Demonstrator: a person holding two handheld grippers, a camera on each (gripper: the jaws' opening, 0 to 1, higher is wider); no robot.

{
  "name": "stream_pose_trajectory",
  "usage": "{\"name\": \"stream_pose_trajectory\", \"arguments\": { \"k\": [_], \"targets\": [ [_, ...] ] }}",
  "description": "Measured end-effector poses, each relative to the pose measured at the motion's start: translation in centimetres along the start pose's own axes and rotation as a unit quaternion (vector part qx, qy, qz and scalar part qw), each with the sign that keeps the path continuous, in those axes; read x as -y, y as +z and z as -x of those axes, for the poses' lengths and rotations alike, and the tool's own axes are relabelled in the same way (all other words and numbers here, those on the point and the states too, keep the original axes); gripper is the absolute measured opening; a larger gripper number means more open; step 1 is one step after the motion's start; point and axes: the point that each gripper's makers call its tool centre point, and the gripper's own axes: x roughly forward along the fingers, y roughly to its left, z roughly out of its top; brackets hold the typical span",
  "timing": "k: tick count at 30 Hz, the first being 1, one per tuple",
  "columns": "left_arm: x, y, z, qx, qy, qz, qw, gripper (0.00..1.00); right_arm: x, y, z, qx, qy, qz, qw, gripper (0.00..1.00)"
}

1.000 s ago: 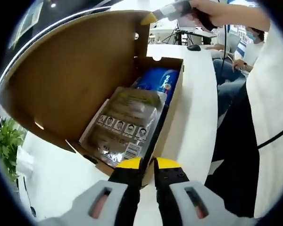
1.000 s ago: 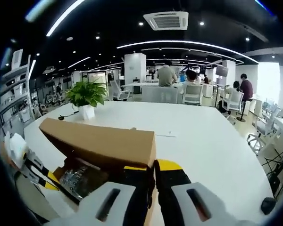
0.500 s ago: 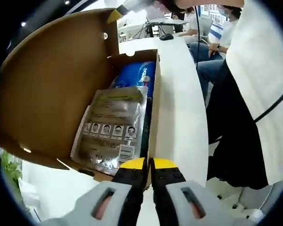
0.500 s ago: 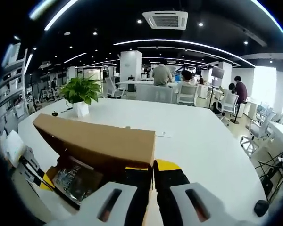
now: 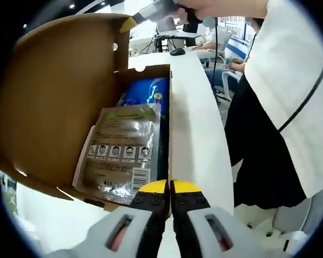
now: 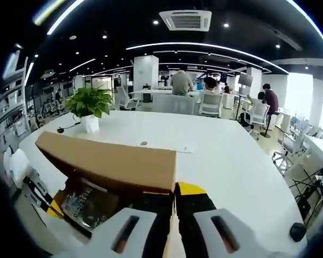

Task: Operate the shoe box by opening the lid, removing the specified soft item, and placing it in the target area until the item is outside and the box remains undamaged.

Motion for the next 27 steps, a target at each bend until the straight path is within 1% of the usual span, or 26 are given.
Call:
{"name": "stream_pose_trajectory", "arguments": {
  "k": [2, 3, 4, 5, 7, 10, 12, 13, 16, 18, 21, 23, 24, 25, 26, 27],
  "targets": [
    [0.0, 0.0, 0.1, 0.002, 0.001, -0.004, 1.0000, 0.01, 0.3, -0.2, 0.1, -0.007, -0.006, 0.007, 0.9999, 0.00],
    [0.0, 0.1, 0.0, 0.001, 0.001, -0.004, 1.0000, 0.01, 0.5, -0.4, 0.1, -0.005, -0.003, -0.005, 1.0000, 0.00],
    [0.0, 0.1, 0.0, -0.001, 0.002, -0.002, 1.0000, 0.01, 0.4, -0.4, 0.3, -0.003, -0.001, -0.009, 1.0000, 0.00],
    [0.1, 0.1, -0.1, -0.009, 0.003, 0.007, 0.9999, 0.01, 0.4, -0.4, 0.4, -0.003, -0.003, -0.006, 1.0000, 0.00],
    [0.2, 0.1, -0.1, -0.012, 0.005, -0.004, 0.9999, 0.01, 0.3, -0.4, 0.3, -0.003, -0.004, 0.000, 1.0000, 0.00],
    [0.4, 0.0, 0.0, -0.007, 0.007, -0.004, 0.9999, 0.01, 0.1, 0.1, 0.6, -0.008, -0.004, -0.006, 0.9999, 0.00],
    [0.6, 0.0, 0.0, -0.004, 0.002, -0.007, 1.0000, 0.01, 0.0, 0.9, 1.0, -0.009, -0.007, -0.005, 0.9999, 0.00],
    [0.7, -0.1, 0.0, -0.006, -0.001, -0.003, 1.0000, 0.01, 0.0, 0.8, 0.9, -0.011, -0.008, 0.001, 0.9999, 0.00],
    [1.1, 0.0, 0.0, -0.006, -0.011, 0.005, 0.9999, 0.01, 0.3, 0.1, 0.5, -0.017, -0.008, -0.010, 0.9998, 0.00],
    [1.2, 0.0, 0.0, -0.009, -0.007, 0.005, 0.9999, 0.01, 0.3, 0.1, 0.5, -0.013, -0.008, -0.019, 0.9997, 0.00],
    [1.2, 0.0, 0.0, -0.007, -0.001, 0.007, 1.0000, 0.01, 0.3, 0.2, 0.4, -0.011, -0.007, -0.015, 0.9998, 0.00],
    [1.3, 0.0, 0.0, -0.006, -0.001, 0.004, 1.0000, 0.01, 0.3, 0.5, 0.3, -0.010, -0.006, -0.014, 0.9998, 0.00],
    [1.4, 0.0, 0.0, -0.006, -0.003, 0.003, 1.0000, 0.01, 0.2, 0.9, 0.7, -0.019, -0.004, -0.019, 0.9996, 0.00],
    [1.6, 0.0, -0.1, -0.012, -0.009, 0.000, 0.9999, 0.01, -0.1, 1.6, 1.1, -0.019, -0.003, -0.019, 0.9996, 0.00],
    [2.0, 0.0, 0.0, -0.019, -0.017, -0.001, 0.9997, 0.01, 0.1, 2.0, 1.1, -0.019, -0.014, 0.030, 0.9993, 0.00],
    [2.0, 0.1, 0.0, -0.016, -0.015, 0.000, 0.9998, 0.01, -0.1, 1.6, 0.9, -0.021, -0.008, 0.026, 0.9994, 0.00]
  ]
}}
